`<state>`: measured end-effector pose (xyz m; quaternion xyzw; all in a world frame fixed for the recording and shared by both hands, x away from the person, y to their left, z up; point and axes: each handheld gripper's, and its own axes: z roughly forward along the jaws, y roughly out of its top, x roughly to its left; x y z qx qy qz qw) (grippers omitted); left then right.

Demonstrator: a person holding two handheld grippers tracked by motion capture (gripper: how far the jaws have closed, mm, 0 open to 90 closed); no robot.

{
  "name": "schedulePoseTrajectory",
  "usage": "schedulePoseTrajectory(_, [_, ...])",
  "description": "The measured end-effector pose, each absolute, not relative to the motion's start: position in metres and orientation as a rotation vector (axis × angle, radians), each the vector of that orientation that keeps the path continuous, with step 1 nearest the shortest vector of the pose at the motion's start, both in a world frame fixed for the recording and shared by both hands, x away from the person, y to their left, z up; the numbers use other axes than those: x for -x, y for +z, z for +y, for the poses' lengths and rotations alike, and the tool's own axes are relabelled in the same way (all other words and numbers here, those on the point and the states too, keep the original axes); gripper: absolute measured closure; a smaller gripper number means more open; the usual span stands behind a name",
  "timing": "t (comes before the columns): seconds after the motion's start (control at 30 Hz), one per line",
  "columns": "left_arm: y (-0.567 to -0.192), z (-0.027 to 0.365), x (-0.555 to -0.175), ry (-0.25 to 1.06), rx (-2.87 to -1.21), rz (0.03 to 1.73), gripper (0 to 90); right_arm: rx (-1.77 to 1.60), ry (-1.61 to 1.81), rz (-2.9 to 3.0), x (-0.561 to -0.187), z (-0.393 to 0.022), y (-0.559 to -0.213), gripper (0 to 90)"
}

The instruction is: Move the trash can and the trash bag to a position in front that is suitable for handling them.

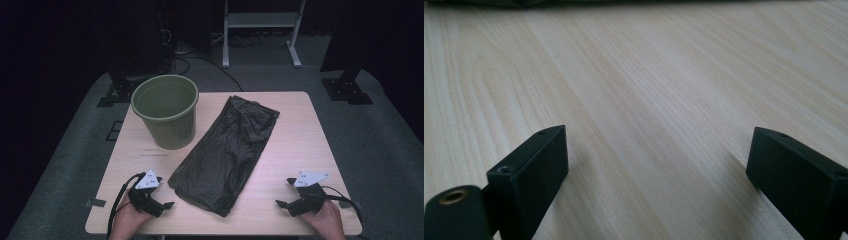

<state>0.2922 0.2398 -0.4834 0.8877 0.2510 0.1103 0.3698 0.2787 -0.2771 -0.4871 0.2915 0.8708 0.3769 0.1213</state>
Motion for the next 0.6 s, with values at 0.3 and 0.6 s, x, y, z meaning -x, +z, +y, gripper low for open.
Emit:
schedulePoseTrajectory(0.3, [-0.483, 0.24, -0.292, 0.284, -2.277, 0.648, 0.0, -0.874, 1.119, 2.544, -0.281, -0.277, -0.485, 12.1])
schedulePoseTrajectory(0.6, [-0.483, 0.24, -0.292, 0.286, -2.277, 0.652, 0.0, -0.854, 1.14, 2.534, -0.286, -0.259, -0.469, 12.1])
